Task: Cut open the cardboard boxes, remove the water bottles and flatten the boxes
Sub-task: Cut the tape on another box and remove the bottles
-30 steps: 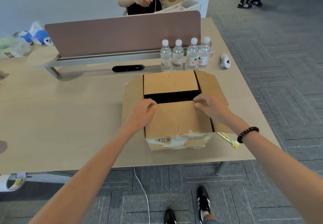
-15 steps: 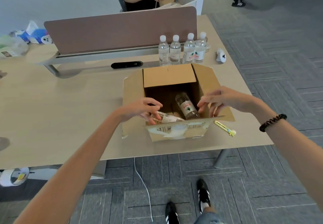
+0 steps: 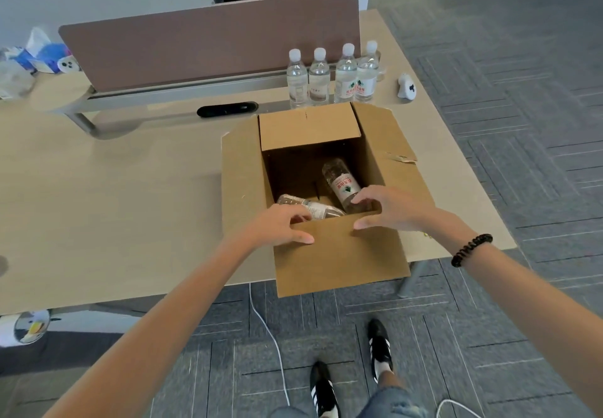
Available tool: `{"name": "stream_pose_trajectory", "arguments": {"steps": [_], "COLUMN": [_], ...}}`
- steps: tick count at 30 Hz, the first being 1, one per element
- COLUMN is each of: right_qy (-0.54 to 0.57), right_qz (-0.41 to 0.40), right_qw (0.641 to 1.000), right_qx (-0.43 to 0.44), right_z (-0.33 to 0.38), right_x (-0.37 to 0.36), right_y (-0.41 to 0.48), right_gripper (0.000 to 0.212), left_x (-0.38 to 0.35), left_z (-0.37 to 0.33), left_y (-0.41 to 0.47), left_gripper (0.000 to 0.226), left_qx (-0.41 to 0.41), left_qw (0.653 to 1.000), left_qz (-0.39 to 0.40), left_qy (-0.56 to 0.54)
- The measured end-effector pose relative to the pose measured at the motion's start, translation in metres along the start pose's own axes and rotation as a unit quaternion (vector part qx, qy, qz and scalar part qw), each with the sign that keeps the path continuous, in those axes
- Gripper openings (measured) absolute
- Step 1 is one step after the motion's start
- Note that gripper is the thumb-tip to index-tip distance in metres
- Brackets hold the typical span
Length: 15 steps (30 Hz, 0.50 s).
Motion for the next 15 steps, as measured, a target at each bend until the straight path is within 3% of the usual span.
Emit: {"name": "stream_pose_trajectory", "arguments": {"steps": [5,8,11,15], "right_qy": [-0.098,-0.266,-0.372,-0.361], "right_qz": [0.036,0.025,-0.052,-0.238], "right_qw": [0.994,0.964,0.926,0.898], "right_qx": [-0.028,0.002,0.03,0.076], "right_z": [0.002,0.016,0.029,0.041], "right_x": [-0.024,-0.029,-0.027,-0.024], "right_y": [0.01,0.015,0.015,-0.004], "right_gripper": [0.061,0.059,0.049,0.045], "left_x": [-0.007,-0.007,-0.007,-0.011], "left_z": [0.002,-0.003,0.0,-0.001], "left_y": [0.004,0.001,-0.002,-0.009], "left_gripper": [0.044,0.035,0.034,0.044], "left_qx": [-0.038,-0.085,-0.117,-0.176], "left_qw": [0.989,0.978,0.964,0.939], "left_qz": [-0.04,-0.08,-0.142,-0.224], "left_qy": [0.136,0.173,0.193,0.194]}}
Point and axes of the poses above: each hand's wrist, its own y-axis towards the middle knuckle, its own x-axis out of the back of the hand, z = x × y, the point moved 9 cm from there along y, towards the middle knuckle, and after that the axes turned 13 degrees about -y, right-handed, at the moved point
